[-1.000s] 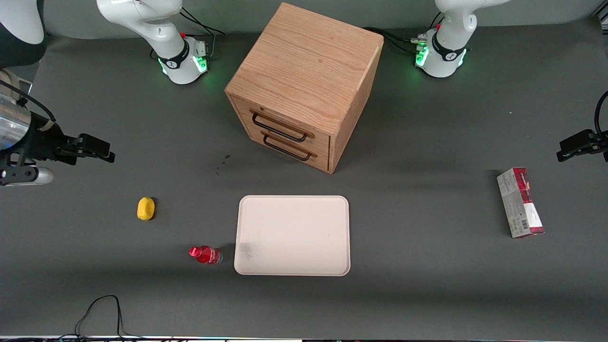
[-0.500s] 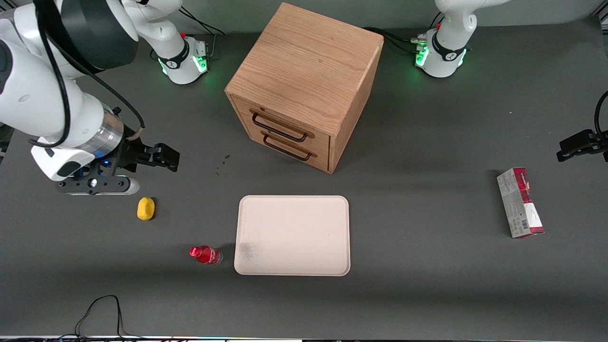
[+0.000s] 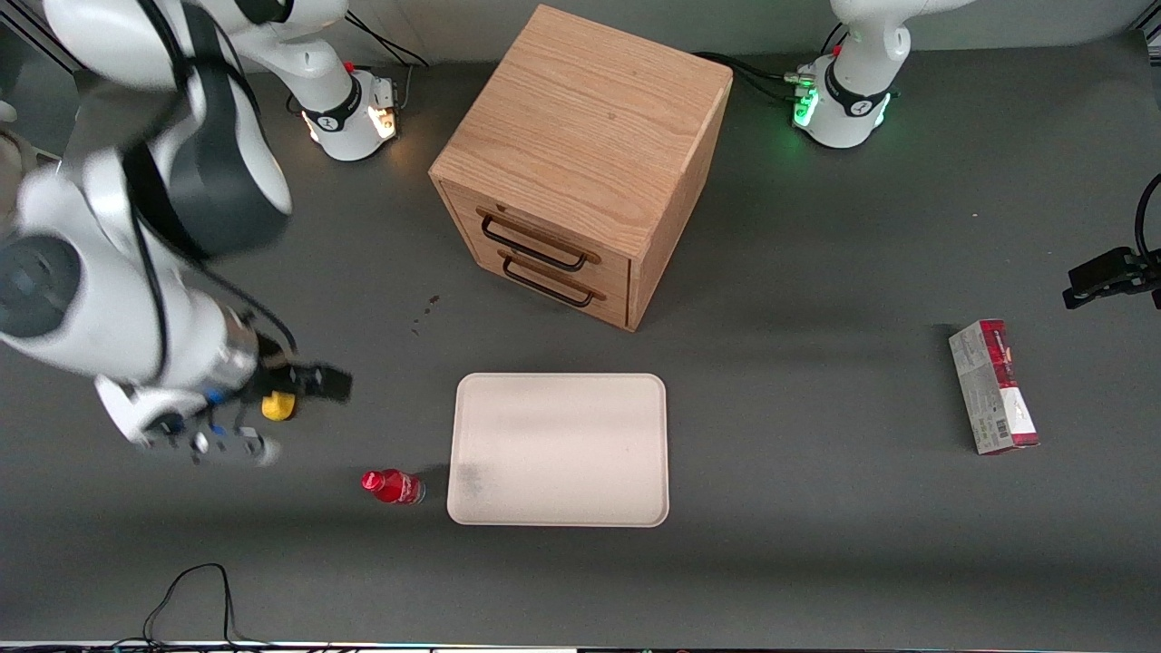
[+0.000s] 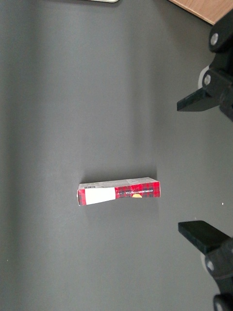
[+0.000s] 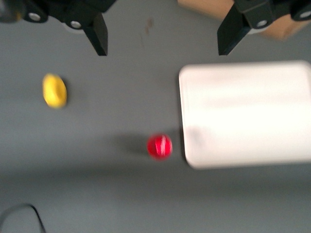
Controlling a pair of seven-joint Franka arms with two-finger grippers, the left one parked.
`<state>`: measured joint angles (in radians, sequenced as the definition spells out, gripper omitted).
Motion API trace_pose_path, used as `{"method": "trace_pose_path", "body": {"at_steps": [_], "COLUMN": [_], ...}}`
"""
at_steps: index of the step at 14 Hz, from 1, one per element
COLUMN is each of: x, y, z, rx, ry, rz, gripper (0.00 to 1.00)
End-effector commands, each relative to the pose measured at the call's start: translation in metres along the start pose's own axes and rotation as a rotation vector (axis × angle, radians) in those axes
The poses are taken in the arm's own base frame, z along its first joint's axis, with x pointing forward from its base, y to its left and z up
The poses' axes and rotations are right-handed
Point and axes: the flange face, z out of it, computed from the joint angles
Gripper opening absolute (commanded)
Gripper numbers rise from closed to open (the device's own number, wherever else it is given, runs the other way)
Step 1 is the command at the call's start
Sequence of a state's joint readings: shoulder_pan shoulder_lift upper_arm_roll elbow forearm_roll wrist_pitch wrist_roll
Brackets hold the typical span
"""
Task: Place coke bottle on tray
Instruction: 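Move the open right gripper down over the red Coca-Cola bottle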
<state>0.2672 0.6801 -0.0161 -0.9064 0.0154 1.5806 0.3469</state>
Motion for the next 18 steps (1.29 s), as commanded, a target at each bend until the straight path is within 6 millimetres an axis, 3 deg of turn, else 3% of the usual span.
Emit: {"method": "trace_pose_path", "body": {"at_steps": [1,5,12,18], "x": [0.031,0.039,0.053,0.054], "y": [-0.002,-0.003,-0.013,-0.012], "z": [0.038,0.058,0.116,0.144], "rx": [0.050,0.052,0.056,0.041], "ry": [0.024,0.036,0.041,0.017], "rz": [0.017,0.024,0.053,0.048], "gripper": [1.00,1.00,1.00,0.99]}}
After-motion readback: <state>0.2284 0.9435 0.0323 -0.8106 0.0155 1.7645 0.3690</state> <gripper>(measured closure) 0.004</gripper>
